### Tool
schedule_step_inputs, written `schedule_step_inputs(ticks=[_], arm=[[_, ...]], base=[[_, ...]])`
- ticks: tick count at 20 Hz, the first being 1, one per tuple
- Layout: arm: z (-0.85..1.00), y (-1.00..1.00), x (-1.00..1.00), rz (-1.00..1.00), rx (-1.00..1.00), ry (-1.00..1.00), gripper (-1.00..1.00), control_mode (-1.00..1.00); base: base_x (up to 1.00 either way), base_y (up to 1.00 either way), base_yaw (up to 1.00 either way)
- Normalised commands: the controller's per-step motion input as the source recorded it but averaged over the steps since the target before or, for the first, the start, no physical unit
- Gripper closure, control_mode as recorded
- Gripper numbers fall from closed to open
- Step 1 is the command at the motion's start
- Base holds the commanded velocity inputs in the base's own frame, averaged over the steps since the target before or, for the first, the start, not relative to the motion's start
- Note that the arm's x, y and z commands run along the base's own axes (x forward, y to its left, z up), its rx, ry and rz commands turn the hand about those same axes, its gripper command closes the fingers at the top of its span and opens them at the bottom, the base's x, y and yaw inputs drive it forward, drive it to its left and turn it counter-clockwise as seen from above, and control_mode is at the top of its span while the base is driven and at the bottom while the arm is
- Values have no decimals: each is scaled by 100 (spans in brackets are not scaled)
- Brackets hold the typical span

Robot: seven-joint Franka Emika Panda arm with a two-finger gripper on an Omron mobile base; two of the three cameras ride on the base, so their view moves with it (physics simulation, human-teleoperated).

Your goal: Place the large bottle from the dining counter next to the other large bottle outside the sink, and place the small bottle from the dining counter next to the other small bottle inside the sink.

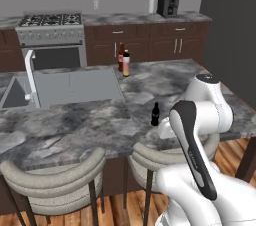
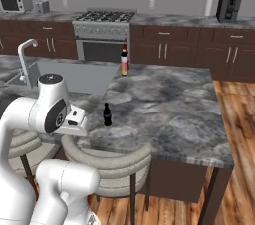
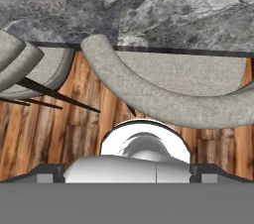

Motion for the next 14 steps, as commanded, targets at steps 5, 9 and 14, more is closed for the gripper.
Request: schedule_step_inputs(ticks=[5, 9, 14], arm=[[0, 0, 0, 0, 0, 0, -100, 100], [0, 0, 0, 0, 0, 0, -100, 100], [0, 0, 0, 0, 0, 0, -100, 100]], base=[[45, 21, -3], [32, 18, -1], [7, 11, -5]])
